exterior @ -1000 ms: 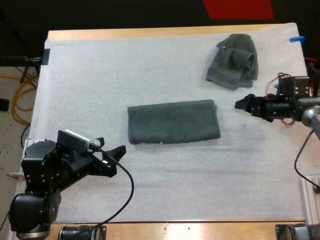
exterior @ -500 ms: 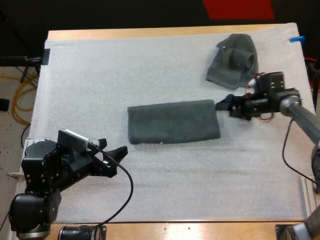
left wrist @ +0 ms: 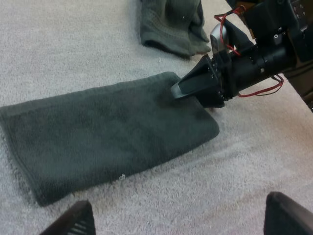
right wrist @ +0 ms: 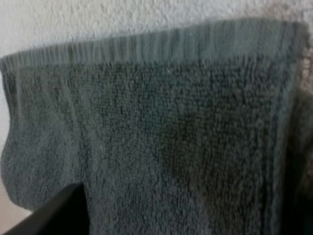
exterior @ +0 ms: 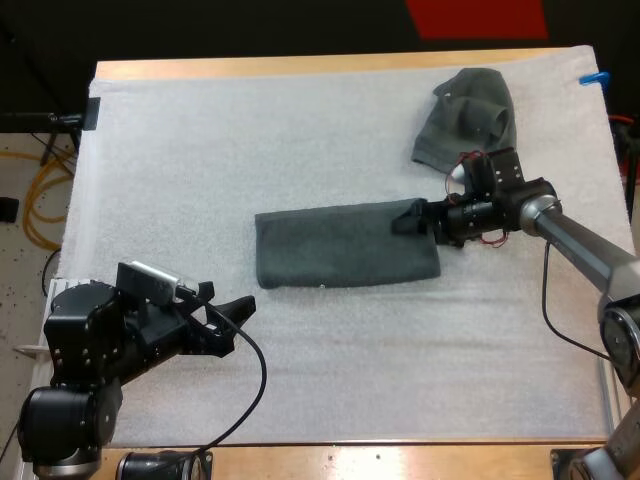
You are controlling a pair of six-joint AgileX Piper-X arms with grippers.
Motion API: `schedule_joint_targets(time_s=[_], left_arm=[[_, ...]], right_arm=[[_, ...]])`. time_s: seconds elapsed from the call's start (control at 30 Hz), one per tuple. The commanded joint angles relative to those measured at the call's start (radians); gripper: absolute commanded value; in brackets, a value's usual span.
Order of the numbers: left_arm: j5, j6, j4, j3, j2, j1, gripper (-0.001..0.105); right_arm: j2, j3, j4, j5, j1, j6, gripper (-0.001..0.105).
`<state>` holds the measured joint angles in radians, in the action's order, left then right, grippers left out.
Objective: Pick towel from pile fold and stack
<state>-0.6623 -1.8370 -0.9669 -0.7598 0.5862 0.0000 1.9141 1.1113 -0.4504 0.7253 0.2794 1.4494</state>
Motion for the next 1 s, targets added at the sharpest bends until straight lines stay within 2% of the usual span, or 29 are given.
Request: schedule_joint_targets(time_s=[0.0, 0.07, 0.17, 0.3, 0.33, 0.4, 0.47, 0.67, 0.73, 0.83, 0.97], left_arm=[[-0.008, -0.007, -0.001, -0.005, -0.001, -0.005, 0.069], [-0.008, -0.007, -0.001, -0.005, -0.001, -0.005, 0.069], [-0.008, -0.007, -0.001, -0.005, -0.001, -0.005, 0.069], [-0.027, -0.007, -0.001, -0.005, -0.001, -0.005, 0.069], [-0.041, -0.007, -0.001, -0.005, -0.001, -0.005, 0.069], [-0.068, -0.008, -0.001, -0.005, -0.001, -0.005, 0.069], [-0.076, -0.019, -0.001, -0.005, -0.001, -0.005, 0.069], [-0.089, -0.022, -0.017, -0.005, -0.001, -0.005, 0.069], [-0.104, -0.022, -0.017, -0.005, -0.001, -0.005, 0.069], [-0.105, -0.022, -0.017, -0.005, -0.001, -0.005, 0.069], [-0.105, -0.022, -0.017, -0.005, -0.001, -0.005, 0.069]], right_arm=[[0.021, -0.005, -0.027, 0.018, 0.009, -0.015, 0.068], [0.021, -0.005, -0.031, 0.017, 0.008, -0.018, 0.062], [0.021, -0.005, -0.041, 0.014, 0.008, -0.017, 0.045], [0.017, -0.005, -0.045, 0.014, 0.008, -0.013, 0.007], [0.012, -0.005, -0.053, 0.014, 0.008, -0.011, 0.000], [-0.008, -0.005, -0.072, 0.005, 0.008, 0.016, 0.000], [-0.038, -0.005, -0.102, -0.057, 0.008, 0.050, 0.000], [-0.171, -0.005, -0.260, -0.414, 0.003, 0.202, 0.000], [-0.218, -0.005, -0.317, -0.592, 0.003, 0.269, 0.000], [-0.260, -0.005, -0.357, -0.764, 0.003, 0.324, 0.000], [-0.290, -0.005, -0.372, -0.798, 0.003, 0.359, 0.000]])
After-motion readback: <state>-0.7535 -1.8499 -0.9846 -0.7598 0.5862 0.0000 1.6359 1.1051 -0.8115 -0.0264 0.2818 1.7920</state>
